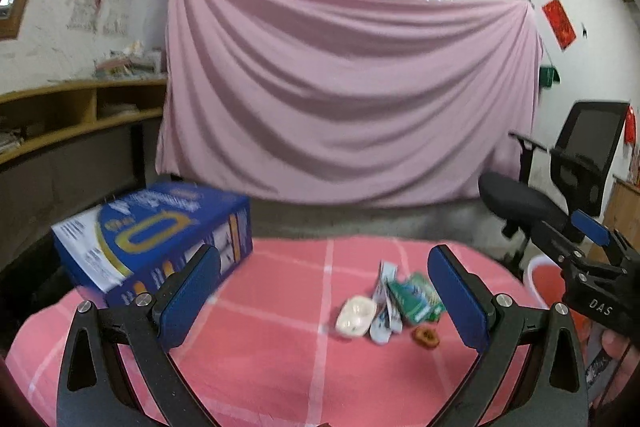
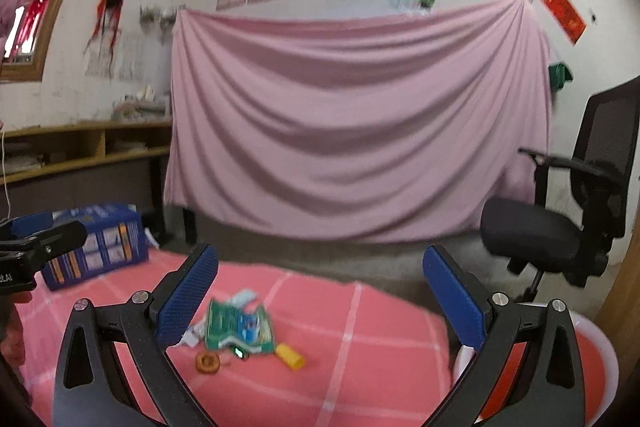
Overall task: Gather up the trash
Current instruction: 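Move both open tools back over the table, then grasp the white plastic case with the left tool while the right tool grasps the yellow cap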
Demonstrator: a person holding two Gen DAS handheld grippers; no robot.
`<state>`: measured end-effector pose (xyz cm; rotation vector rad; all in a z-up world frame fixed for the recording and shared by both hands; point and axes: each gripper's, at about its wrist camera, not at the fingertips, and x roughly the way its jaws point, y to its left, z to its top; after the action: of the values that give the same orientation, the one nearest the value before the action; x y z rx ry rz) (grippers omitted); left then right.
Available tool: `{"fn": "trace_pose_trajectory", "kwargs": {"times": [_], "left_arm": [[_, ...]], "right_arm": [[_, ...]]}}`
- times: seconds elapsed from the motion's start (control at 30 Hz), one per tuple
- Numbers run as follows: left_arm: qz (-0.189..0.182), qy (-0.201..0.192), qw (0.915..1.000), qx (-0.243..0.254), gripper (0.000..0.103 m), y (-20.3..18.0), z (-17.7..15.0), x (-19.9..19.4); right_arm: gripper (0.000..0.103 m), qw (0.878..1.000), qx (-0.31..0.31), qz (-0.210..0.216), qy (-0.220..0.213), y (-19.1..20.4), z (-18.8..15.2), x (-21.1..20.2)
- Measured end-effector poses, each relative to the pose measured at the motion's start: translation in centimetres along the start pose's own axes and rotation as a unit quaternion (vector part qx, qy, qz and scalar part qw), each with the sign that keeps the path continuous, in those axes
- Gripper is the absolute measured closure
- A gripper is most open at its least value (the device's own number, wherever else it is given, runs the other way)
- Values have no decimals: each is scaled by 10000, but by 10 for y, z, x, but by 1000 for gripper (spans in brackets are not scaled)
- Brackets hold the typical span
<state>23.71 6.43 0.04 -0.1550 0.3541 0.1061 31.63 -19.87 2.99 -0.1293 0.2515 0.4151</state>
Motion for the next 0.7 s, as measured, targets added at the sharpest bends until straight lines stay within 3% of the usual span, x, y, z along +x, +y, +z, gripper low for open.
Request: {"fn": "trace_pose_trajectory", "kwargs": {"times": [0.23, 0.43, 0.5, 0.57, 0.7], "left_arm": [[-48, 1231, 9924, -31, 2, -1, -8, 52], [-400, 2065, 9776, -105, 28, 0, -17, 90], [-554, 2286, 9719, -59, 41, -3, -21, 100], [-659, 2439, 9676, -43, 50, -5, -20, 107], [-740, 2555, 9640, -59, 55, -6, -17, 113]], "right_arm": [[4, 9935, 248, 264, 1076, -11, -17, 32], [22, 9803, 424, 448, 1876, -16, -27, 57], [34, 9738, 422, 560, 2163, -16, -32, 67], [37, 9683, 406, 621, 2385, -14, -36, 74], [51, 9563, 423, 741, 2798, -11, -43, 87]]}}
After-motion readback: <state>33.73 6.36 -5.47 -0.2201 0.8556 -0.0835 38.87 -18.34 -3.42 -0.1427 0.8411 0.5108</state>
